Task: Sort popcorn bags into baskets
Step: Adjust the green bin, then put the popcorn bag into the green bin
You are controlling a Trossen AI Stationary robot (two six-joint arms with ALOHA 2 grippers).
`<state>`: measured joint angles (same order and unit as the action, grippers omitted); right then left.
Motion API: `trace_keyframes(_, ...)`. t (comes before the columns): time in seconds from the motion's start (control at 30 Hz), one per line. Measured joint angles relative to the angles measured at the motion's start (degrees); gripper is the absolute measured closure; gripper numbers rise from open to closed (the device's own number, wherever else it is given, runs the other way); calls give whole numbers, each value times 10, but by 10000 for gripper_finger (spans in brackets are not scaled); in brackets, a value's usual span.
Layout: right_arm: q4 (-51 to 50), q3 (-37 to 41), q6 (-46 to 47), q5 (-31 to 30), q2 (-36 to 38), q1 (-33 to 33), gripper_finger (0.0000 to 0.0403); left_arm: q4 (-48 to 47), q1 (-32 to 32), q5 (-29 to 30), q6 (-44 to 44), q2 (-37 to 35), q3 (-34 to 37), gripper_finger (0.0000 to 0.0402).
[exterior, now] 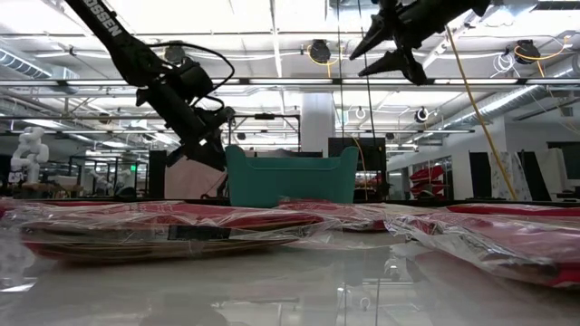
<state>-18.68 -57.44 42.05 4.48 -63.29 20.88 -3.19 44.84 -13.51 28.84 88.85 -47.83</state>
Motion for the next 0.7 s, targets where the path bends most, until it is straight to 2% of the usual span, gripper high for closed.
trace_keyframes(0.1, -24, 0, 12, 0, 0, 0, 250, -13, -1, -2, -2, -1, 0, 335)
trace_keyframes(0.4, -125, 0, 47, 1, 0, -11, 250, -179, 14, -10, 6, -67, 0, 335)
trace_keyframes(0.57, -139, 24, 84, 1, 0, -20, 250, -245, -30, -36, -3, -90, 0, 335)
trace_keyframes(0.7, -111, 61, 129, 25, 0, -38, 246, -276, -96, -45, 16, -94, 0, 334)
